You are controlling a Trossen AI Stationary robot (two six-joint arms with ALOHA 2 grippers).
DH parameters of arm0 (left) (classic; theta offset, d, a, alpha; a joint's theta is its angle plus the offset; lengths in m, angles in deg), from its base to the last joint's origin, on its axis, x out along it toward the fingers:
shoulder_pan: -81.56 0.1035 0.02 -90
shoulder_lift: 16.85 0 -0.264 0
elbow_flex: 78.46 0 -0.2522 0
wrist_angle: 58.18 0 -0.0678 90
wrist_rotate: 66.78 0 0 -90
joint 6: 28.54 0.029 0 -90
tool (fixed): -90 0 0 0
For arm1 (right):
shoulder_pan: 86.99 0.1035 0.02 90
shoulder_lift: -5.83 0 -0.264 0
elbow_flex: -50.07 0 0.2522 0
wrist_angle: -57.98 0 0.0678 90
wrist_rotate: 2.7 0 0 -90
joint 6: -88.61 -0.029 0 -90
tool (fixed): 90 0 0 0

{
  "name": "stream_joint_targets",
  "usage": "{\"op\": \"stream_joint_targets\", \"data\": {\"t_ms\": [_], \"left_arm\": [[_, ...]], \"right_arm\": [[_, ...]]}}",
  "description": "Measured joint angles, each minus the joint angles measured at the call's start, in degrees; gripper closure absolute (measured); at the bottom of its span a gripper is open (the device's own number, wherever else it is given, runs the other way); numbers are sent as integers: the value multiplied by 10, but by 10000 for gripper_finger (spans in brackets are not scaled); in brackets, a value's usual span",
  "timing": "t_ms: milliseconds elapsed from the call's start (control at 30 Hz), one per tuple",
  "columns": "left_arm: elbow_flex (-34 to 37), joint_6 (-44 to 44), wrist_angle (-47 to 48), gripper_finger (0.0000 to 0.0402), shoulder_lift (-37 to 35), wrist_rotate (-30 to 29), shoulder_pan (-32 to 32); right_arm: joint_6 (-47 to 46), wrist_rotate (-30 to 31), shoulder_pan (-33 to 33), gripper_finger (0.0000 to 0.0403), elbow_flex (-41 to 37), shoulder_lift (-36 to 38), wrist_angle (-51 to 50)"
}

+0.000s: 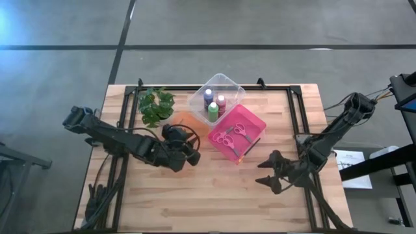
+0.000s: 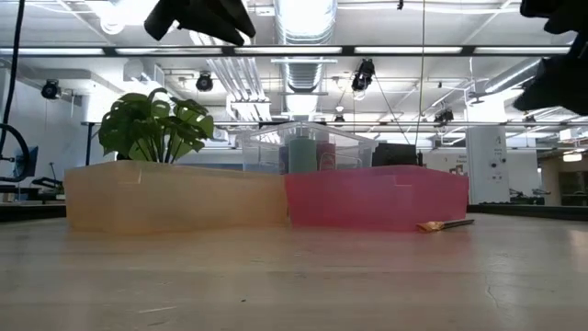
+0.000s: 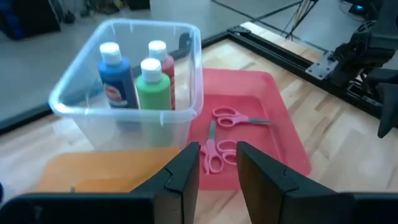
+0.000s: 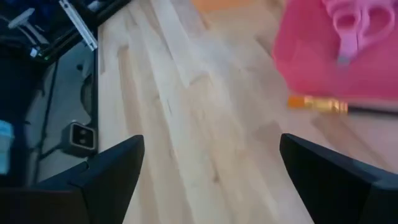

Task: Pick & Place Paint Supplies
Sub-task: Put the black paint brush into the yellow bin

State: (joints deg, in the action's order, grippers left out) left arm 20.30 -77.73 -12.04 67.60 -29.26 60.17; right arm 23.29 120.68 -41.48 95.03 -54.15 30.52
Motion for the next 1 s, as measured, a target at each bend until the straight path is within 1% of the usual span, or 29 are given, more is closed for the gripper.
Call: {"op": "stream_joint_targets", "data": {"t_ms": [100,200,333,500,567,667,767,833,933,1000], "left_arm": [[2,19,1,286,0,-25,-11],[2,57,6,286,0,-45,-21],[2,117,9,286,0,-59,-23],[2,164,22,286,0,-97,-23],[2,176,37,286,-1,-122,-23],[2,177,73,286,-6,-149,-22],[3,177,110,286,-15,-158,-20],[3,173,137,286,-22,-167,-18],[5,142,180,286,-33,-191,-13],[20,109,195,286,-43,-210,-11]], "right_arm": [[59,18,0,33,-3,-25,50],[91,26,0,33,6,-78,110],[31,31,0,33,42,-173,108],[-110,71,-5,33,100,-293,98],[-171,74,-11,33,138,-338,59],[-239,72,-20,33,207,-405,-41],[-306,72,-25,33,281,-459,-150],[-361,84,-26,33,323,-492,-223],[-457,112,-26,33,371,-535,-307],[-499,120,-28,33,394,-558,-332]]}}
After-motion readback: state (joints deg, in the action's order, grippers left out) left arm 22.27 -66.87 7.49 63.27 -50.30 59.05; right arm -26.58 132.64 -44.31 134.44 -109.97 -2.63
